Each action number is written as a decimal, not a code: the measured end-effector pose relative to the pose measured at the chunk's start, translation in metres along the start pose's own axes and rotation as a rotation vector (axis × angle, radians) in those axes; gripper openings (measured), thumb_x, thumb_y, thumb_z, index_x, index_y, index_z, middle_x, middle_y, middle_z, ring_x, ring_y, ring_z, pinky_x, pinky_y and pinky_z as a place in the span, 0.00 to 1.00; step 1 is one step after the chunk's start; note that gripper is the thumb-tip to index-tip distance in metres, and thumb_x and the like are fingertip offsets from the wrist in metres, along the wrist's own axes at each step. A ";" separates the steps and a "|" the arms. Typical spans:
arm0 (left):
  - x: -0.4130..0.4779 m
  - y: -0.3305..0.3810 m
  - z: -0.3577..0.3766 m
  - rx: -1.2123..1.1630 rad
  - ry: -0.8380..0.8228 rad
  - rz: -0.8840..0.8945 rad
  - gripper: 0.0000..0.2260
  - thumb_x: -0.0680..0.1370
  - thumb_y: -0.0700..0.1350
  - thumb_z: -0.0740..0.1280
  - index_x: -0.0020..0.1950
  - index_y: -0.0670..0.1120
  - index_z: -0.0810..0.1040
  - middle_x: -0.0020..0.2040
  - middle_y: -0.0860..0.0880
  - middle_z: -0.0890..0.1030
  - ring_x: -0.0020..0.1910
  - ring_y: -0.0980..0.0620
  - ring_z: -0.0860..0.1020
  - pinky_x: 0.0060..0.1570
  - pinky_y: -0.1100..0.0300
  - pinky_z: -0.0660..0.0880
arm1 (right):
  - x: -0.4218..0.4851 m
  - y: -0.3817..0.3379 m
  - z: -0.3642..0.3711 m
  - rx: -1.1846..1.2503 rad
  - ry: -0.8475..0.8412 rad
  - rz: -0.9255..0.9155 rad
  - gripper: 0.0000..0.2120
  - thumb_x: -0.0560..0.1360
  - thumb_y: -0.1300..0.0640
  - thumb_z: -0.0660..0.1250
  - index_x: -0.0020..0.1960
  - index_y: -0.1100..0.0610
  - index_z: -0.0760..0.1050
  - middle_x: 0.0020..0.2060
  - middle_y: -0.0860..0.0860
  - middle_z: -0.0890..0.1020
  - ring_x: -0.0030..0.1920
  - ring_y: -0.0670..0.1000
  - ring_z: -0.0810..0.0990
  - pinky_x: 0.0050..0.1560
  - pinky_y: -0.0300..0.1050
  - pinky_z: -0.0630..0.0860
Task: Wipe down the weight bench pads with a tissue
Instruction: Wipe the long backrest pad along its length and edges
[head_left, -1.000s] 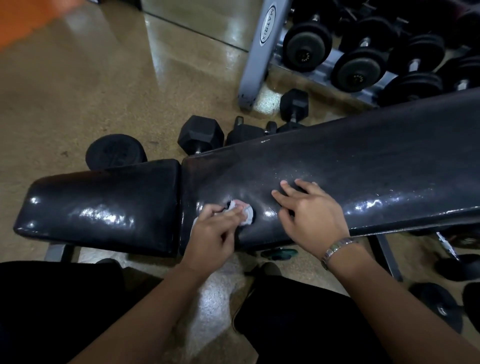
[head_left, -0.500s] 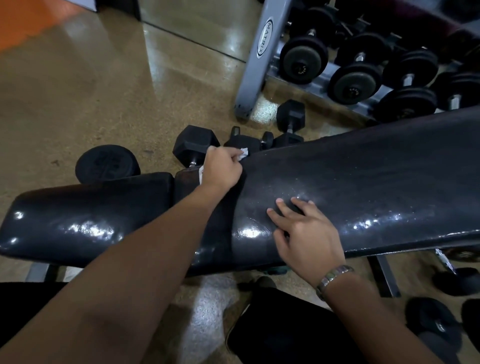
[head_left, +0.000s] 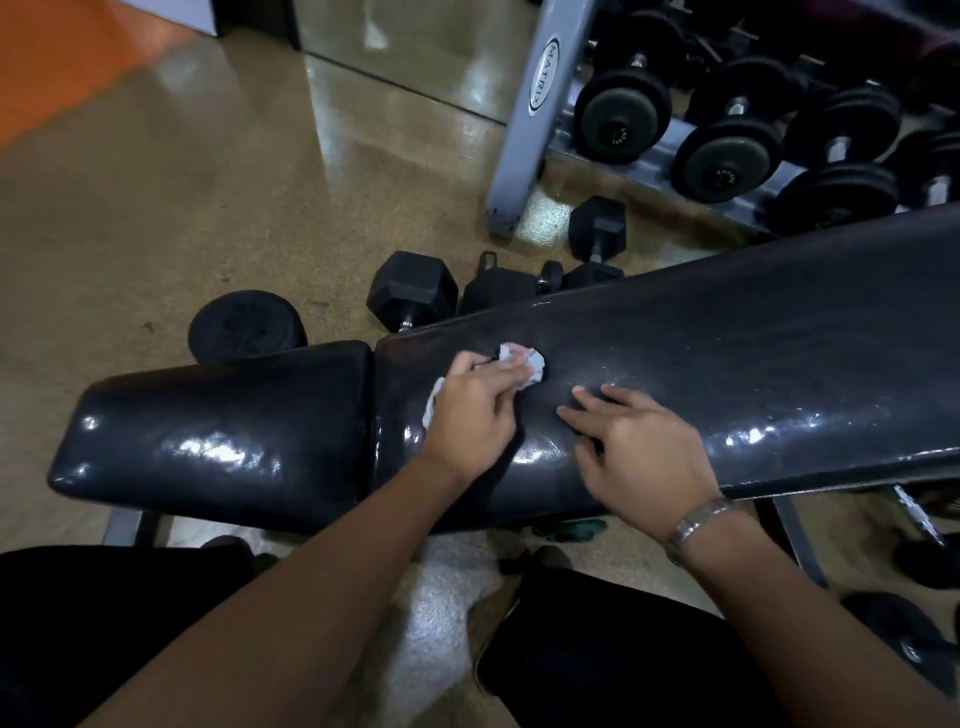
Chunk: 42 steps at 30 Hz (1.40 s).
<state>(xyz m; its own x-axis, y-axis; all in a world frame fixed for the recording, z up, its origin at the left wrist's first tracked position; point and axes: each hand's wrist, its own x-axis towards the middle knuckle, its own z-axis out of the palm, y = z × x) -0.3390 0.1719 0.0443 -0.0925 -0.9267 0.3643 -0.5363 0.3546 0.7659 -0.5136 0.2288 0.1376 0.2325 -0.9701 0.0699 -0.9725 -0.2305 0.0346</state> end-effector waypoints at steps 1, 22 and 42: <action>-0.008 0.006 -0.001 0.003 0.002 0.022 0.16 0.75 0.34 0.69 0.59 0.48 0.85 0.61 0.53 0.84 0.50 0.50 0.74 0.54 0.62 0.74 | 0.002 0.001 -0.003 0.002 -0.018 -0.004 0.16 0.69 0.55 0.69 0.55 0.47 0.83 0.57 0.45 0.83 0.60 0.49 0.80 0.57 0.43 0.76; -0.113 0.006 -0.024 0.066 -0.335 0.334 0.29 0.70 0.30 0.69 0.67 0.52 0.80 0.70 0.60 0.77 0.65 0.52 0.70 0.60 0.63 0.74 | -0.004 0.048 -0.009 -0.061 0.070 0.036 0.19 0.70 0.52 0.61 0.57 0.49 0.83 0.61 0.50 0.82 0.61 0.56 0.78 0.58 0.54 0.76; 0.105 0.003 0.023 -0.115 0.016 -0.262 0.15 0.81 0.41 0.64 0.67 0.46 0.80 0.60 0.45 0.84 0.61 0.48 0.80 0.66 0.55 0.74 | -0.007 0.048 -0.007 -0.048 0.045 0.078 0.20 0.73 0.50 0.58 0.60 0.45 0.81 0.62 0.47 0.80 0.67 0.52 0.75 0.68 0.54 0.71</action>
<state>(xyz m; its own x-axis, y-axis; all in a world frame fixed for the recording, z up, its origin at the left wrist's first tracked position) -0.3690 0.0730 0.0725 0.0509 -0.9868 0.1539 -0.4413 0.1160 0.8898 -0.5620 0.2249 0.1454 0.1579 -0.9803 0.1188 -0.9859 -0.1498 0.0746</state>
